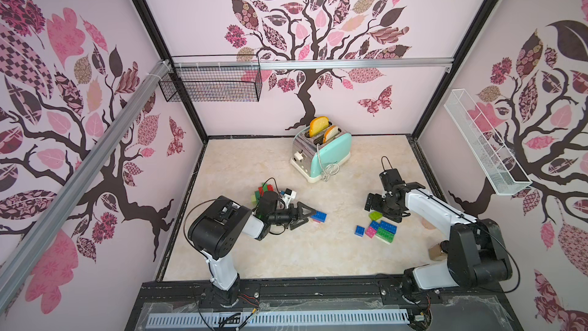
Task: Assemble a heart with lego
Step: Pick up the lego brick from the center of the board.
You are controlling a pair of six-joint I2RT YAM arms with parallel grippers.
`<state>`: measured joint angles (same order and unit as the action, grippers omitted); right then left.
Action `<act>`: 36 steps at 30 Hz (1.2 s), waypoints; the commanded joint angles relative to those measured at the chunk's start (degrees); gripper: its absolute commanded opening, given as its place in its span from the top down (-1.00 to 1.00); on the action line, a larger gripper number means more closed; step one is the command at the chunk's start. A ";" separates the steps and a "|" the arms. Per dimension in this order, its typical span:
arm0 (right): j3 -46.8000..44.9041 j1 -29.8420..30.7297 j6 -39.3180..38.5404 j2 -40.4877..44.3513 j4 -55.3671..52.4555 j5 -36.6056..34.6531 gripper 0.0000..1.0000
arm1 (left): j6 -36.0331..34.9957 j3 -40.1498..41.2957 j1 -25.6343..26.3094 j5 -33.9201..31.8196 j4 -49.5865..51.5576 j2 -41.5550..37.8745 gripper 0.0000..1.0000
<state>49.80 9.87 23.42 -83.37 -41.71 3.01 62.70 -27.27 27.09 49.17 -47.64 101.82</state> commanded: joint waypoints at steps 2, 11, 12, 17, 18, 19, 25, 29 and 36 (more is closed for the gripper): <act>0.93 -0.38 1.75 -2.30 3.16 0.96 -0.87 | -2.19 0.54 -0.37 -0.26 1.66 -2.05 -0.74; 1.53 -0.39 1.74 -5.81 6.47 1.17 -0.55 | -2.30 0.59 -0.64 -0.37 2.04 -2.33 -0.75; 1.92 -0.37 1.36 -6.49 6.45 1.17 -0.49 | -2.14 0.64 -0.64 -0.39 2.05 -2.45 -0.75; 4.16 -0.16 -2.09 -10.23 7.42 3.33 -0.19 | -2.28 1.21 -0.98 -0.56 2.27 -3.12 -0.76; 4.94 0.48 -3.16 -10.75 7.38 3.34 -0.15 | -2.24 1.33 -1.11 -0.60 2.28 -3.20 -0.76; 5.93 1.73 -4.60 -11.30 7.01 2.47 -0.13 | -2.31 1.42 -1.22 -0.65 2.29 -3.34 -0.76; 12.55 11.28 -11.61 -15.03 5.78 0.61 -0.19 | -2.50 1.34 -1.41 -0.90 3.10 -3.98 -0.76; 17.10 15.28 -14.10 -18.84 3.46 -1.68 -0.21 | -2.59 1.38 -1.34 -0.99 3.74 -4.87 -0.76; 16.00 16.50 -19.32 -17.85 2.82 -5.54 -0.56 | -3.99 1.73 -1.34 -1.62 6.49 -6.31 -0.76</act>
<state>66.19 26.57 7.73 -102.67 -37.32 0.67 60.29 -26.13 25.91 48.12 -42.35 96.07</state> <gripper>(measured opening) 0.774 0.880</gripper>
